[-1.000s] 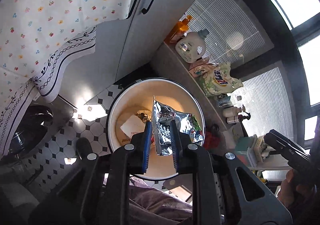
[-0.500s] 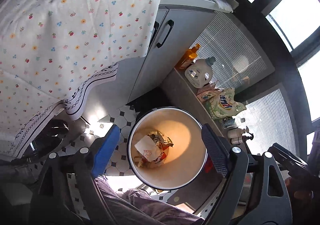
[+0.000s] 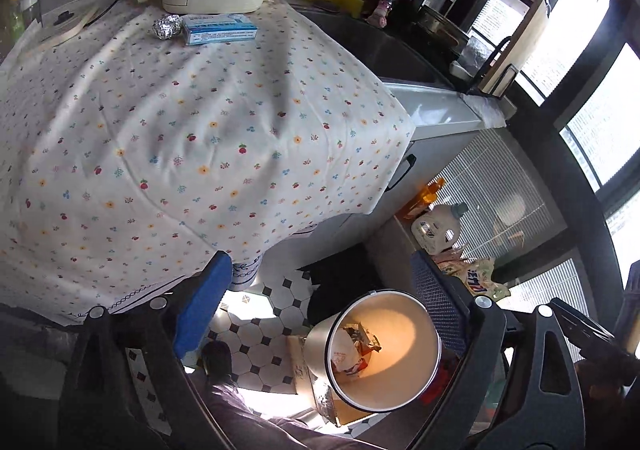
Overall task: Collect trash
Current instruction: 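Move both tools back toward the cloth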
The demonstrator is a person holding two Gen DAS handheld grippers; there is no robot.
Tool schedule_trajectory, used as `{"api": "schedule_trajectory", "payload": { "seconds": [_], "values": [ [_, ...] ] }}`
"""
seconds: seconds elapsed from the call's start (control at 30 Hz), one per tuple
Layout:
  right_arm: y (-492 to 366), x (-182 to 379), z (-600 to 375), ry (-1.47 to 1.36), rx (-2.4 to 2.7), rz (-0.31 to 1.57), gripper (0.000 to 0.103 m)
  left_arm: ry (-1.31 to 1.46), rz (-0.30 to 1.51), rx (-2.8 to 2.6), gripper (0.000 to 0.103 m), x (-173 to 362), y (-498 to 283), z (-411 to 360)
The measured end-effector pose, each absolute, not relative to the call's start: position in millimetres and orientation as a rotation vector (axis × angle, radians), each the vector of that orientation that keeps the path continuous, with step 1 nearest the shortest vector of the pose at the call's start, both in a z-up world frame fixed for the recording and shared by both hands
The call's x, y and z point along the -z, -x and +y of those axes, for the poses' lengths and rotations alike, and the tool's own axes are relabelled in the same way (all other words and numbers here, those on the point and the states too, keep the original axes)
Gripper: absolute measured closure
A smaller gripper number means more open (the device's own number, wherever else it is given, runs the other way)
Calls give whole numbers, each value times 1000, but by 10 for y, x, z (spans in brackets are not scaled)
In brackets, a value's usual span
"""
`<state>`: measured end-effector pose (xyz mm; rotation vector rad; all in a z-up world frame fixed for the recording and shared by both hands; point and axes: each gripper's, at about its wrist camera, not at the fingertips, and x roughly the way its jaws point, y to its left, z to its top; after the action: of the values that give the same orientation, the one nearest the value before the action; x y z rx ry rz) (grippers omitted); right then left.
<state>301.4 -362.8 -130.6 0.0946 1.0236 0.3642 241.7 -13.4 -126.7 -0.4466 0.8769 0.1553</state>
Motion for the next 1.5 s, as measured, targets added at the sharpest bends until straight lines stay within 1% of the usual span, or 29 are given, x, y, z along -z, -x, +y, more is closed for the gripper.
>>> {"api": "schedule_trajectory", "payload": {
  "seconds": [0.2, 0.37, 0.6, 0.93, 1.2, 1.5],
  "values": [
    [-3164, 1095, -3151, -65, -441, 983, 9, 469, 807, -225, 13, 1055, -2326, 322],
    [-3266, 967, -2733, -42, -504, 956, 9, 477, 793, -282, 13, 1019, -2290, 718],
    [-3496, 1046, -2074, -11, -564, 994, 9, 510, 733, -365, 13, 901, -2179, 1331],
    [-3741, 919, -985, 45, -662, 954, 9, 559, 680, -442, 14, 886, -2042, 2172],
    [-3939, 847, -518, 46, -638, 921, 9, 529, 659, -358, 14, 864, -2489, 2576],
    [-4188, 842, -693, -35, -476, 903, 9, 434, 717, -121, 14, 906, -3470, 2509]
  ]
}}
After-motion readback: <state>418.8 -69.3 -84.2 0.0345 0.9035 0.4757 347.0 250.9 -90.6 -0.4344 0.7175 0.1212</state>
